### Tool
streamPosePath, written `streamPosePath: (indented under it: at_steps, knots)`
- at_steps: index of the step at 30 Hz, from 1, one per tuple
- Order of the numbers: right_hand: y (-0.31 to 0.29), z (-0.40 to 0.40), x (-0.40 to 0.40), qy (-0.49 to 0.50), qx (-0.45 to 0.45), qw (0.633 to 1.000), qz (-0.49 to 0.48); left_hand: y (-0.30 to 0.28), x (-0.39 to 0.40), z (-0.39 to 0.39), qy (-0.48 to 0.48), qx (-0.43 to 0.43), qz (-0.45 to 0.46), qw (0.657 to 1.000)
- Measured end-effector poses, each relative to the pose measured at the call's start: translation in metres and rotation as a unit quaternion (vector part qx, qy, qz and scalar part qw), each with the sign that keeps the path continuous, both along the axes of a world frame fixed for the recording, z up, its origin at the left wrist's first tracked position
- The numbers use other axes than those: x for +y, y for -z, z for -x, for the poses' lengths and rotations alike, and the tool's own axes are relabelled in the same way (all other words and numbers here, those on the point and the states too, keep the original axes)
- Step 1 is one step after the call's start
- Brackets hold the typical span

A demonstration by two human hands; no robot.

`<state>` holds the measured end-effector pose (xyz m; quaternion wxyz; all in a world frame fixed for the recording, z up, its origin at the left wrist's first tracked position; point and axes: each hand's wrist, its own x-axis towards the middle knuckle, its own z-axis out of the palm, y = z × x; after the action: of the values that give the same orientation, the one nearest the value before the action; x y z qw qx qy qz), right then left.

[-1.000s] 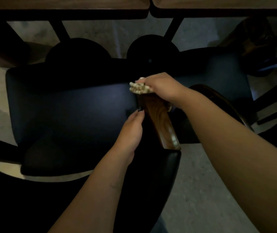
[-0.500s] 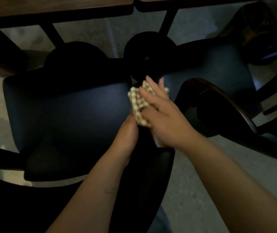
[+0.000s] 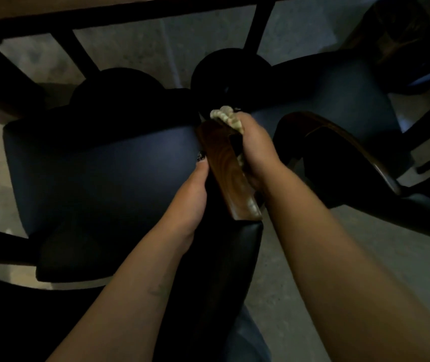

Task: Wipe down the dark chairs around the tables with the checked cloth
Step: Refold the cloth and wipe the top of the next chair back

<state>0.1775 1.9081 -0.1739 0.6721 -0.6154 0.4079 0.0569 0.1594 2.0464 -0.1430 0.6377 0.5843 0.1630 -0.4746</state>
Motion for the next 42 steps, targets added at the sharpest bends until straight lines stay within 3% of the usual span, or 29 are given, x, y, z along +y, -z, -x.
streamPosePath:
  at_steps: [3, 8, 14, 17, 21, 26, 29, 34, 38, 42]
  knots:
    - [0.005, 0.012, 0.009, 0.043, -0.057, 0.997, 0.01, -0.001, -0.003, 0.002, -0.011, -0.009, -0.02, 1.0]
    - [0.006, -0.005, 0.002, 0.06, -0.026, 0.997, -0.046, 0.0, -0.004, 0.004, 0.011, -0.024, -0.031, 0.999]
    - [-0.015, -0.006, 0.008, -0.09, -0.161, 0.978, 0.101, 0.002, -0.003, 0.002, 0.022, -0.079, -0.044, 0.996]
    - [-0.026, 0.007, 0.008, -0.204, -0.182, 0.944, 0.184, -0.001, 0.0, 0.0, 0.044, -0.096, -0.08, 0.991]
    - [-0.056, 0.046, 0.019, -0.376, -0.218, 0.865, 0.252, -0.003, 0.008, -0.004, 0.098, -0.143, -0.133, 0.976]
    - [-0.069, 0.086, 0.024, -0.385, -0.2, 0.856, 0.28, -0.012, 0.021, -0.001, 0.219, -0.166, -0.191, 0.942]
    - [-0.079, 0.078, 0.036, -0.358, -0.145, 0.857, 0.34, -0.019, 0.025, 0.004, 0.256, -0.232, -0.21, 0.915]
    - [-0.092, 0.116, 0.069, -0.255, -0.132, 0.859, 0.424, -0.056, 0.063, 0.046, 0.274, -0.36, -0.236, 0.86]
    - [-0.104, 0.139, 0.083, -0.308, -0.139, 0.842, 0.421, -0.075, 0.117, 0.089, 0.324, -0.392, -0.23, 0.83]
    - [-0.109, 0.131, 0.07, -0.355, -0.102, 0.835, 0.408, -0.075, 0.135, 0.09, 0.293, -0.367, -0.184, 0.864]
